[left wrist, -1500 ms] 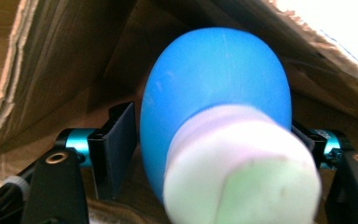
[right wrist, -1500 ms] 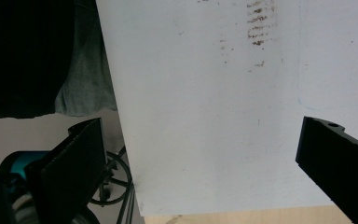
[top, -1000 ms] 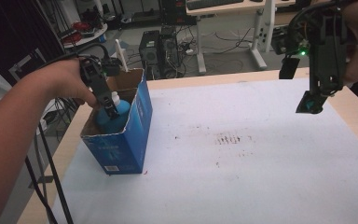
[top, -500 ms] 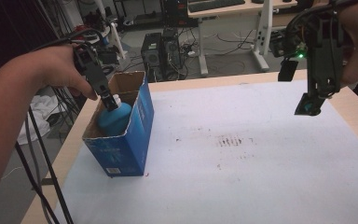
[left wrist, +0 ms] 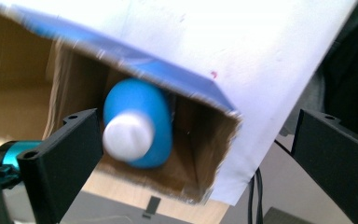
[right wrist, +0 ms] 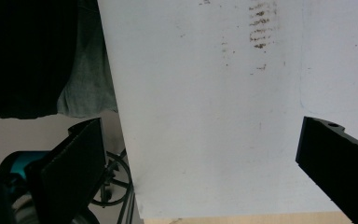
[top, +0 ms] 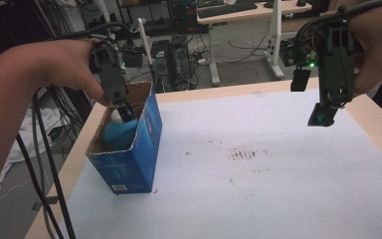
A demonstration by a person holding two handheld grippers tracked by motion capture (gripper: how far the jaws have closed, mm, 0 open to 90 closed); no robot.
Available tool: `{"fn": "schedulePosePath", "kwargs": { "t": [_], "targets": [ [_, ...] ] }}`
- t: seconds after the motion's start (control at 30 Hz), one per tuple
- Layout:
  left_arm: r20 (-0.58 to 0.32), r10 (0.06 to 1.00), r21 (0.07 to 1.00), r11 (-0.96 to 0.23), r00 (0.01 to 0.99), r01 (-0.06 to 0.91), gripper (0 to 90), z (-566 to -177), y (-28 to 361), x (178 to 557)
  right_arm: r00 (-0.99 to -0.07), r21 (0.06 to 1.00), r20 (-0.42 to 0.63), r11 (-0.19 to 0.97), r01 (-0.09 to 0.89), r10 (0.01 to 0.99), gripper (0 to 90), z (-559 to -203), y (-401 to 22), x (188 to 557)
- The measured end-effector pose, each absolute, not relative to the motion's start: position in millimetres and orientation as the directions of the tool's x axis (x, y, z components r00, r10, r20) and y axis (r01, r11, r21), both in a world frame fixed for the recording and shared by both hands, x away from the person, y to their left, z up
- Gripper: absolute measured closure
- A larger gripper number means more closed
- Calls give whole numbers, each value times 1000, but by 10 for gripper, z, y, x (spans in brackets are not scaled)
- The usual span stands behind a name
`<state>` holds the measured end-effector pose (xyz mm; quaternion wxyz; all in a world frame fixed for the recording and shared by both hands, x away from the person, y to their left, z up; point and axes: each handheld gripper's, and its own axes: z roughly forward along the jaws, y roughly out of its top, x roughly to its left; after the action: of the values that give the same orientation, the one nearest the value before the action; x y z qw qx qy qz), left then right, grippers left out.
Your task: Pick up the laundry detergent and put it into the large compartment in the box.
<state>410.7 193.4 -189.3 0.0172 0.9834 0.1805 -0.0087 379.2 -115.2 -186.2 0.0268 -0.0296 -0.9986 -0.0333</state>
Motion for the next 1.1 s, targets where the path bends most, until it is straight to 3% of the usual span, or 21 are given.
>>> {"fn": "schedulePosePath", "kwargs": {
  "t": [0.57, 1.1],
  "targets": [
    [-72, 172, 48, -983, 982, 176, 17, -2179, 1335, 3975, -996, 69, 59, 995, 66, 62, 9, -1824, -1183, 3779],
    [-90, 135, 38, -990, 987, 139, 17, -2554, 1142, 3838, -997, 58, 61, 997, 59, 55, 9, -1841, -1134, 3759]
  ]
}}
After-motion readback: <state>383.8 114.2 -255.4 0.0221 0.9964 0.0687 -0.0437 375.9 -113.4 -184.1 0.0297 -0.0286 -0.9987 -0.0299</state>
